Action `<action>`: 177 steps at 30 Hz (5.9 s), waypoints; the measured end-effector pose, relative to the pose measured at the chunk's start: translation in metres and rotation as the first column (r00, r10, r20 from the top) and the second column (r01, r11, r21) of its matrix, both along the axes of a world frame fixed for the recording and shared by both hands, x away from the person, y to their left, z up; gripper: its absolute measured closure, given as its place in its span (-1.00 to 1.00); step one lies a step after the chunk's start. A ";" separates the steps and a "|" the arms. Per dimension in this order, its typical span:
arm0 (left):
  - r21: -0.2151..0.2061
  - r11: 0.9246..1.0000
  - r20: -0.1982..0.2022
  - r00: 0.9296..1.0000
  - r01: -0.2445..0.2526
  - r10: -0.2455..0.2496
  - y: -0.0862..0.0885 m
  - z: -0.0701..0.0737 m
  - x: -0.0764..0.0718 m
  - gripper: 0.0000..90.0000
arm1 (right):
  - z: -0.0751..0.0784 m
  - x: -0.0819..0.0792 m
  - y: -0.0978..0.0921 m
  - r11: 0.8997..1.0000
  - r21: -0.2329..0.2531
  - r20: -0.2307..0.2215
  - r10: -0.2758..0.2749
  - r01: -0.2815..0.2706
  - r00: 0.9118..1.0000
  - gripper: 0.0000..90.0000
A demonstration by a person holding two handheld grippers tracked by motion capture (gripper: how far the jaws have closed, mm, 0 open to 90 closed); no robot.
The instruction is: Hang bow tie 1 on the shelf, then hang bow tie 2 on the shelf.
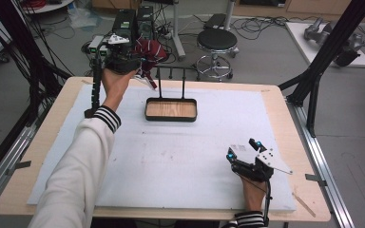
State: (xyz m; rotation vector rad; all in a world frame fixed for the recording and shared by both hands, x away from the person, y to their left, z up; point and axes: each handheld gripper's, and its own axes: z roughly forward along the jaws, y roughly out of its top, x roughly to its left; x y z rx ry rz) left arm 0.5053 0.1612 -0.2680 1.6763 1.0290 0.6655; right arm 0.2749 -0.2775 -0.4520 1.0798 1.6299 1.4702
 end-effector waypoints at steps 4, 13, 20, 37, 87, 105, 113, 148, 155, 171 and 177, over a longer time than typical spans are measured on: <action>0.006 1.000 0.012 1.000 -0.027 0.027 0.008 -0.001 0.002 0.51 | 0.000 0.000 0.000 1.000 0.001 -0.004 0.000 0.000 1.000 -0.76; 0.024 0.996 0.005 0.996 -0.084 0.084 0.024 -0.011 0.002 0.51 | 0.000 0.000 0.001 1.000 -0.004 -0.001 0.001 -0.001 1.000 -0.76; 0.051 0.992 -0.018 0.993 -0.118 0.119 0.031 -0.022 0.001 0.51 | 0.000 0.000 0.001 1.000 -0.004 -0.002 0.000 0.000 1.000 -0.76; 0.134 0.985 -0.079 0.989 -0.113 0.124 0.038 -0.040 -0.003 0.51 | 0.000 0.000 0.001 1.000 -0.015 0.002 0.001 -0.001 1.000 -0.76; 0.064 0.977 0.125 0.970 0.201 -0.208 0.092 -0.051 -0.134 -0.63 | 0.000 -0.001 0.002 1.000 -0.020 0.005 -0.001 0.002 1.000 -0.76; -0.067 0.969 0.181 0.958 0.239 -0.223 0.127 -0.099 -0.181 -0.63 | 0.000 -0.001 0.002 1.000 -0.024 0.007 0.000 0.000 1.000 -0.76; -0.098 0.966 0.171 0.960 0.239 -0.220 0.135 -0.117 -0.186 -0.63 | 0.000 -0.001 0.002 1.000 -0.029 0.012 -0.002 0.002 1.000 -0.76; -0.063 0.979 0.034 0.981 0.193 -0.191 0.146 -0.098 -0.168 -0.72 | 0.000 -0.001 0.002 1.000 -0.017 0.005 0.002 -0.002 1.000 -0.76; 0.027 0.992 -0.046 0.992 0.121 -0.119 0.155 -0.095 -0.157 -0.72 | 0.000 -0.001 0.002 1.000 -0.015 0.004 0.002 -0.001 1.000 -0.76; 0.101 0.995 -0.189 0.982 0.000 0.019 0.167 -0.106 -0.127 -0.72 | 0.000 -0.001 0.002 1.000 -0.012 0.000 0.000 0.000 1.000 -0.76; 0.140 0.989 -0.244 0.966 -0.051 0.084 0.173 -0.109 -0.117 -0.71 | 0.000 0.000 0.001 1.000 -0.012 0.003 0.000 0.000 1.000 -0.76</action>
